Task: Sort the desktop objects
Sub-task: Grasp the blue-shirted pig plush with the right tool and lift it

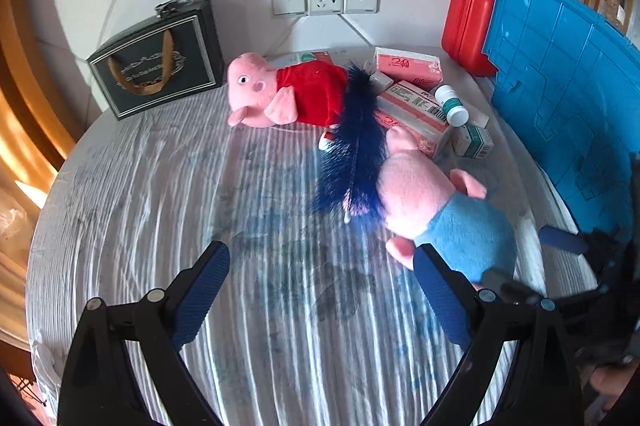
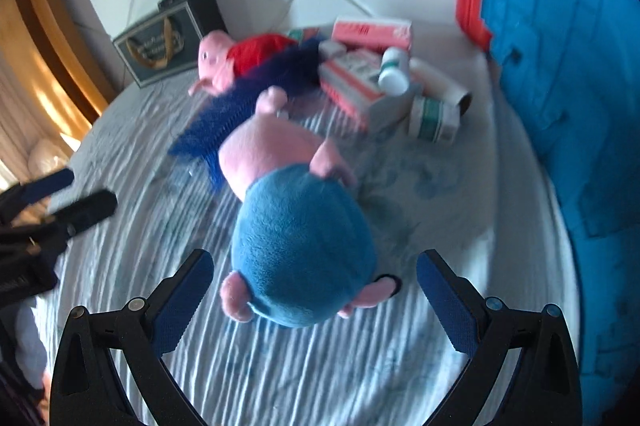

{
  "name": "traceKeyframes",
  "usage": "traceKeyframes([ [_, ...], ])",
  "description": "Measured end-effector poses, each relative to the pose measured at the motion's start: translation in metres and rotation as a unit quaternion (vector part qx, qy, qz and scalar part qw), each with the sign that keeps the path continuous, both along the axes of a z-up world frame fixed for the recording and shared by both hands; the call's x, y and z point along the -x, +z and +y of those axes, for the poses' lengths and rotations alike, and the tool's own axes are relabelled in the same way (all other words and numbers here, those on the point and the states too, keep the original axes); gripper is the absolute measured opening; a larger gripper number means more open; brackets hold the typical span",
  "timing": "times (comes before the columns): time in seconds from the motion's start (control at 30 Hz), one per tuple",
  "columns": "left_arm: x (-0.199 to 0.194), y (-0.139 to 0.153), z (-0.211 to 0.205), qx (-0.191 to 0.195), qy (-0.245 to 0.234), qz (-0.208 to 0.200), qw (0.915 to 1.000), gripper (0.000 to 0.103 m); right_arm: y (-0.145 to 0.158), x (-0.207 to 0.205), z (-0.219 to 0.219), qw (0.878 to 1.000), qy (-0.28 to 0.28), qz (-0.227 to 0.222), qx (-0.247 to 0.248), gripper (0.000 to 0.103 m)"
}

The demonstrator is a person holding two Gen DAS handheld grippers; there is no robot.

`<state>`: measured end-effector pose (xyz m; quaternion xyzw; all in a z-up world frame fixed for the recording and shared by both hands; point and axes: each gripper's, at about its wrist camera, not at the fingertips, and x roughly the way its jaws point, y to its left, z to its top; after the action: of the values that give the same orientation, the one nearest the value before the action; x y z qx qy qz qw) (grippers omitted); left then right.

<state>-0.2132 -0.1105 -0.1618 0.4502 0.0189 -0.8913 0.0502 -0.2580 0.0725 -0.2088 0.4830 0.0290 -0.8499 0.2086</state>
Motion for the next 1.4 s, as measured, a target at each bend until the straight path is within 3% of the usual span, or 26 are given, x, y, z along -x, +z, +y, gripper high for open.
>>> traceKeyframes([
  [0.1,0.030,-0.003,0.010,-0.001,-0.014,-0.001,0.9999,0.094,-0.017,0.008,0.002,1.000,-0.004,-0.014,-0.019,0.103],
  [0.27,0.091,-0.016,0.037,-0.013,-0.050,-0.013,0.9986,0.094,-0.024,0.011,0.015,1.000,-0.008,-0.021,-0.008,0.103],
  [0.33,0.113,-0.030,0.050,-0.005,-0.068,-0.034,0.9971,0.094,-0.026,0.012,0.015,1.000,0.000,-0.022,-0.008,0.103],
  [0.4,0.126,-0.055,0.058,0.031,-0.071,-0.080,0.9938,0.094,-0.026,0.010,0.016,1.000,0.007,-0.022,-0.011,0.103],
  [0.67,0.062,-0.079,0.017,-0.014,-0.057,-0.091,0.9941,0.095,-0.042,-0.006,0.028,0.998,0.009,-0.046,-0.050,0.103],
  [0.83,0.028,-0.089,0.018,-0.003,-0.060,-0.104,0.9928,0.094,-0.049,-0.020,0.035,0.995,-0.009,-0.058,-0.084,0.103],
  [0.93,0.015,-0.102,0.020,-0.004,-0.058,-0.129,0.9900,0.094,-0.034,-0.024,0.054,0.995,-0.047,-0.051,-0.072,0.103],
  [1.03,0.005,-0.106,0.022,-0.012,-0.056,-0.132,0.9896,0.094,-0.014,-0.022,0.063,0.997,-0.063,-0.049,-0.016,0.103],
  [1.13,-0.006,-0.094,0.018,-0.021,-0.050,-0.118,0.9915,0.094,-0.004,-0.010,0.052,0.997,-0.072,-0.035,0.001,0.103],
  [1.27,-0.022,-0.071,0.008,-0.010,-0.034,-0.090,0.9953,0.094,-0.016,0.017,0.028,0.994,-0.099,-0.036,-0.009,0.103],
  [1.4,-0.033,-0.050,-0.007,-0.013,-0.017,-0.059,0.9980,0.094,-0.032,0.008,0.015,0.996,-0.058,-0.055,-0.028,0.102],
])
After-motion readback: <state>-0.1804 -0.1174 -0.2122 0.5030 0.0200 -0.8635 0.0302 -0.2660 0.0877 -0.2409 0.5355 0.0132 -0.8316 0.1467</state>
